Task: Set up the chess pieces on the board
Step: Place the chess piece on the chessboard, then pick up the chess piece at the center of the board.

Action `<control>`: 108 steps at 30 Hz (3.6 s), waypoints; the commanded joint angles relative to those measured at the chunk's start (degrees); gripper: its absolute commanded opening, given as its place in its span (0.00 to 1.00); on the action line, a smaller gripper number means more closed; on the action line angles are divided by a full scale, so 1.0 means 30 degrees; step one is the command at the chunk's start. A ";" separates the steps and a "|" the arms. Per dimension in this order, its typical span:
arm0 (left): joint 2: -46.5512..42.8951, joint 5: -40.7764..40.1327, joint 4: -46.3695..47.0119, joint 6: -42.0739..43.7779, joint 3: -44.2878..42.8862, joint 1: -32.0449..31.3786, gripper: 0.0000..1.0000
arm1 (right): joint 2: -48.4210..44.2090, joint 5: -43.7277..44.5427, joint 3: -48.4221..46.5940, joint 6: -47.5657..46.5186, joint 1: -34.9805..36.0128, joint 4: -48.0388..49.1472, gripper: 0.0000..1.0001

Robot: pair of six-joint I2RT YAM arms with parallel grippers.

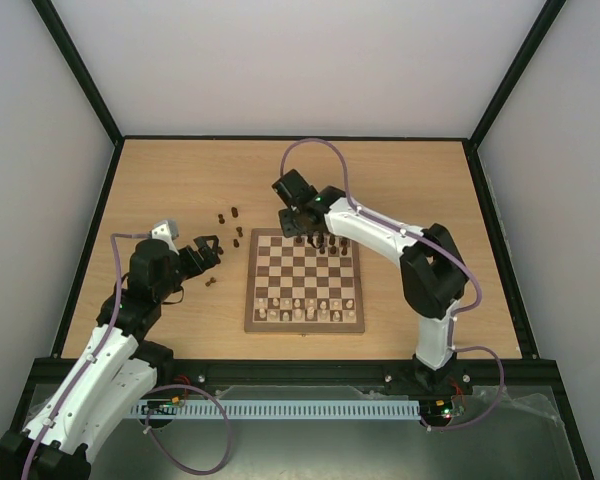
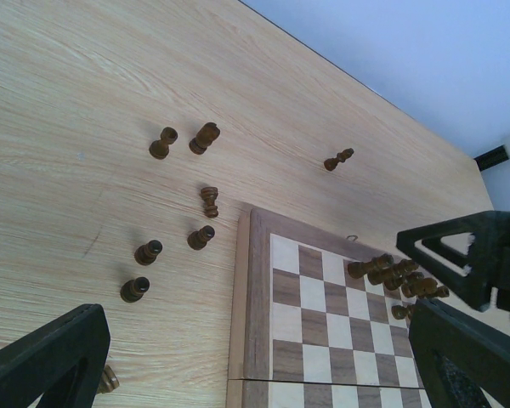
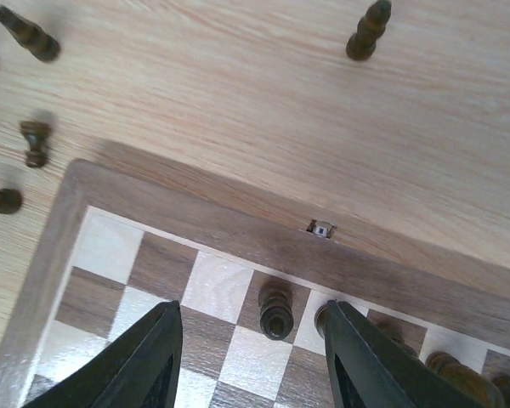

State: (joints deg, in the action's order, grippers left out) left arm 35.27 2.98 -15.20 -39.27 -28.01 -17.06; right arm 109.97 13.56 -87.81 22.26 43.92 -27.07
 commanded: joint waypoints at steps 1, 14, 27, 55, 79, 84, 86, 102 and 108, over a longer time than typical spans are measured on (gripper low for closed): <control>-0.0112 0.0016 -0.0323 -0.0116 -0.0131 0.0041 0.99 | -0.1284 0.0003 -0.0614 -0.0104 0.0124 -0.0553 0.47; 0.1470 -0.1283 -0.1103 0.0491 -0.1662 0.0054 1.00 | -0.6411 -0.0520 0.2580 0.0185 0.0119 0.0540 0.96; 0.7129 -0.1950 -0.0177 0.1108 -0.4004 0.0038 0.99 | -0.8770 -0.0380 0.5878 0.0675 0.0118 0.1934 0.99; 0.5434 -0.1061 0.0059 0.0664 -0.2555 -0.2134 1.00 | 0.0133 -0.0508 -0.2416 -0.0341 -0.2178 0.0192 0.90; 0.4353 -0.0431 0.0622 0.0931 -0.1254 -0.2165 0.99 | 0.8502 0.0271 -0.9239 -0.1599 -0.3441 0.0368 0.48; 0.4323 -0.0754 0.0584 0.0890 -0.1189 -0.2165 0.99 | 0.9121 0.0407 -0.9527 -0.1571 -0.3644 0.0641 0.42; 0.4362 -0.0831 0.0587 0.0901 -0.1199 -0.2165 1.00 | 0.9333 0.0380 -0.9625 -0.1590 -0.3723 0.0771 0.41; 0.4988 -0.1046 0.0877 0.0928 -0.1276 -0.2165 1.00 | 0.9816 -0.0502 -1.0017 -0.1737 -0.4123 0.1367 0.28; 0.4988 -0.1053 0.0978 0.0930 -0.1168 -0.2165 1.00 | 0.9697 -0.0578 -1.0101 -0.1795 -0.4123 0.1294 0.28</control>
State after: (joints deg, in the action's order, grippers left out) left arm 50.04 0.36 -13.69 -37.01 -32.05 -23.24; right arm 138.89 12.23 -116.53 17.69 31.68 -22.52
